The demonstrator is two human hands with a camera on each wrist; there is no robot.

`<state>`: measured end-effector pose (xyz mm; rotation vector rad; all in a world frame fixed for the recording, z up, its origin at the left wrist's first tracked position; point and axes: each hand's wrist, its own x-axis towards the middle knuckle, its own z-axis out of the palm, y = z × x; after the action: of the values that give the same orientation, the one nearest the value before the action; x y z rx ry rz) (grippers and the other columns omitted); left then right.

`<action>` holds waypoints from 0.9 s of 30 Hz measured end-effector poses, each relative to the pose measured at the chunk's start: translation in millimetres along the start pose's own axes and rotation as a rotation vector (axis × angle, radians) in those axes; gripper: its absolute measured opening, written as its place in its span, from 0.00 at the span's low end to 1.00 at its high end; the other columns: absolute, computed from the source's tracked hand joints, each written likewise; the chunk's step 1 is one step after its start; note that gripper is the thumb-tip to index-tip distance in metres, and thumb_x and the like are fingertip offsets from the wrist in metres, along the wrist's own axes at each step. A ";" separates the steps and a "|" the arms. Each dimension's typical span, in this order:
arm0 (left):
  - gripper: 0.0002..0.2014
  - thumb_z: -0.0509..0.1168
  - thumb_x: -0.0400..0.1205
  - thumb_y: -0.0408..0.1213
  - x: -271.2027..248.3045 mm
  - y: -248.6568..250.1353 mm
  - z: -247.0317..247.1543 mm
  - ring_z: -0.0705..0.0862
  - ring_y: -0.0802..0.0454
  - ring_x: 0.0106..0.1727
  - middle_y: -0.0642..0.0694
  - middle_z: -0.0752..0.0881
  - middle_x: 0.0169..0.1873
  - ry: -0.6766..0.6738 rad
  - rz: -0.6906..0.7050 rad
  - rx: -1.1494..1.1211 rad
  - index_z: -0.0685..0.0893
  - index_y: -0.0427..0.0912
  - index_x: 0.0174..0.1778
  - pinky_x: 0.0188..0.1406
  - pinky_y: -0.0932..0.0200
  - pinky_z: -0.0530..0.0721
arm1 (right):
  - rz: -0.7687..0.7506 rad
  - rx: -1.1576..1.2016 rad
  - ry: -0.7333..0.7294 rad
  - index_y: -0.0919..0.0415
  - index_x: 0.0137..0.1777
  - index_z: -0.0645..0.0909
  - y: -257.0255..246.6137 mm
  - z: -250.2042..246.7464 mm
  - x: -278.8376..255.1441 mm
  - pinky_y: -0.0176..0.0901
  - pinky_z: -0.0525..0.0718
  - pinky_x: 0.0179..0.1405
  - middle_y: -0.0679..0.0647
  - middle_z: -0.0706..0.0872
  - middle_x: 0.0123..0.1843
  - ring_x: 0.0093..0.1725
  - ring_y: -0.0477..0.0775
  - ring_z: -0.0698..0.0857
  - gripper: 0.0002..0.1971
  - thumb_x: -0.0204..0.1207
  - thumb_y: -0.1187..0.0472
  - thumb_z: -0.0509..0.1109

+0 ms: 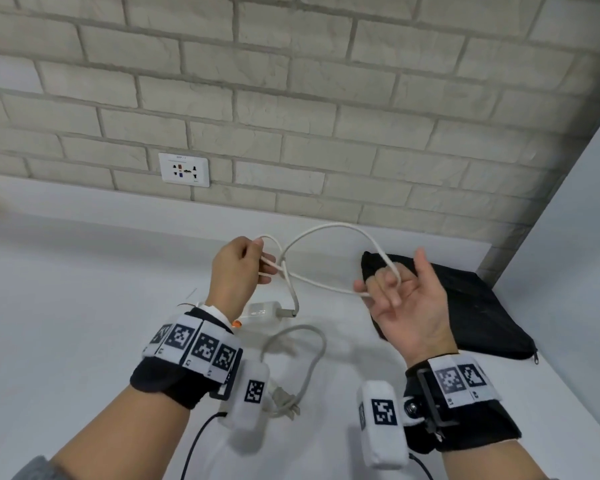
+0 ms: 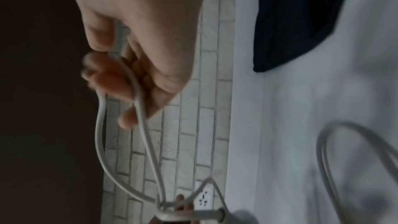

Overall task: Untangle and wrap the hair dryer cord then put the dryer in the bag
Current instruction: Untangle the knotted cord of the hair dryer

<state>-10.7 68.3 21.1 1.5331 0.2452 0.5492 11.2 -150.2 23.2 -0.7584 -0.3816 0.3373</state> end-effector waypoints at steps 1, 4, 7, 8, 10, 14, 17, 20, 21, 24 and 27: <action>0.14 0.55 0.85 0.36 -1.2 -2.4 0.6 0.84 0.61 0.22 0.42 0.86 0.32 0.010 0.009 0.019 0.75 0.39 0.33 0.26 0.61 0.83 | 0.030 -0.070 -0.001 0.61 0.28 0.81 -0.5 -1.3 -0.4 0.44 0.88 0.42 0.48 0.68 0.12 0.14 0.47 0.68 0.22 0.58 0.41 0.76; 0.14 0.55 0.85 0.37 -1.3 -3.8 -0.1 0.84 0.63 0.22 0.45 0.87 0.33 0.028 0.023 0.023 0.75 0.41 0.33 0.26 0.63 0.81 | 0.021 -0.195 0.000 0.60 0.39 0.84 -2.2 -7.1 0.3 0.44 0.88 0.44 0.45 0.66 0.11 0.12 0.44 0.66 0.17 0.62 0.45 0.75; 0.13 0.53 0.85 0.37 3.9 3.2 -6.1 0.84 0.61 0.21 0.46 0.86 0.32 0.083 0.039 -0.023 0.73 0.43 0.34 0.25 0.63 0.79 | -0.119 -0.036 0.116 0.58 0.33 0.82 -4.2 -13.2 -0.6 0.45 0.89 0.48 0.48 0.78 0.21 0.25 0.48 0.83 0.10 0.71 0.56 0.64; 0.13 0.53 0.85 0.37 5.3 5.4 -8.1 0.84 0.61 0.21 0.46 0.85 0.32 0.091 0.040 -0.040 0.72 0.43 0.34 0.24 0.63 0.79 | -0.135 0.043 0.180 0.59 0.31 0.81 -4.1 -17.5 0.2 0.46 0.89 0.47 0.50 0.81 0.24 0.31 0.49 0.87 0.12 0.72 0.58 0.62; 0.13 0.52 0.86 0.37 5.4 7.7 -10.1 0.85 0.60 0.21 0.45 0.85 0.32 0.071 0.043 -0.050 0.72 0.44 0.35 0.22 0.65 0.80 | -0.081 0.080 0.312 0.61 0.31 0.77 -1.5 -26.5 1.6 0.48 0.91 0.43 0.52 0.81 0.25 0.33 0.50 0.89 0.13 0.76 0.59 0.60; 0.12 0.51 0.86 0.38 -1.7 9.8 -6.7 0.85 0.54 0.22 0.42 0.83 0.29 -0.057 0.049 -0.079 0.69 0.42 0.36 0.20 0.60 0.83 | 0.097 -0.393 0.485 0.66 0.45 0.75 7.5 -34.3 4.9 0.50 0.90 0.38 0.56 0.81 0.28 0.34 0.56 0.88 0.09 0.83 0.64 0.55; 0.12 0.52 0.86 0.38 -4.5 13.0 -3.4 0.85 0.51 0.22 0.40 0.82 0.27 -0.142 0.054 -0.078 0.69 0.42 0.36 0.21 0.57 0.85 | 0.059 -1.158 0.520 0.63 0.65 0.73 7.4 -29.3 7.3 0.50 0.80 0.58 0.64 0.79 0.57 0.55 0.60 0.80 0.15 0.79 0.69 0.59; 0.12 0.52 0.86 0.38 -6.7 14.3 2.7 0.86 0.49 0.23 0.40 0.82 0.27 -0.192 0.066 -0.052 0.69 0.41 0.37 0.23 0.54 0.87 | -0.516 -1.695 0.372 0.60 0.69 0.71 7.9 6.8 4.8 0.43 0.65 0.62 0.60 0.72 0.67 0.63 0.58 0.68 0.30 0.65 0.75 0.59; 0.12 0.53 0.86 0.38 -7.0 13.8 4.8 0.86 0.48 0.23 0.40 0.82 0.28 -0.202 0.073 -0.037 0.69 0.41 0.37 0.24 0.54 0.87 | -0.620 -1.743 0.229 0.59 0.69 0.72 8.7 21.1 4.3 0.42 0.62 0.61 0.58 0.74 0.67 0.63 0.55 0.67 0.31 0.62 0.73 0.59; 0.12 0.53 0.86 0.40 -8.0 11.2 9.1 0.86 0.48 0.23 0.40 0.81 0.27 -0.231 0.095 -0.009 0.70 0.42 0.36 0.25 0.54 0.86 | -0.377 -1.879 -0.210 0.52 0.74 0.66 19.0 49.4 7.9 0.44 0.62 0.64 0.53 0.75 0.70 0.69 0.52 0.69 0.27 0.73 0.62 0.61; 0.12 0.54 0.85 0.40 -8.8 10.2 6.5 0.85 0.46 0.24 0.45 0.80 0.21 -0.236 0.117 0.007 0.71 0.44 0.36 0.28 0.51 0.87 | -0.125 -1.846 -0.340 0.53 0.75 0.64 33.1 44.3 14.1 0.48 0.76 0.61 0.55 0.84 0.59 0.59 0.55 0.81 0.25 0.79 0.60 0.64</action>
<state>-17.0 57.9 29.8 1.6097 -0.0241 0.4534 -1.5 -95.3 31.8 -2.4712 -1.0743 -0.1235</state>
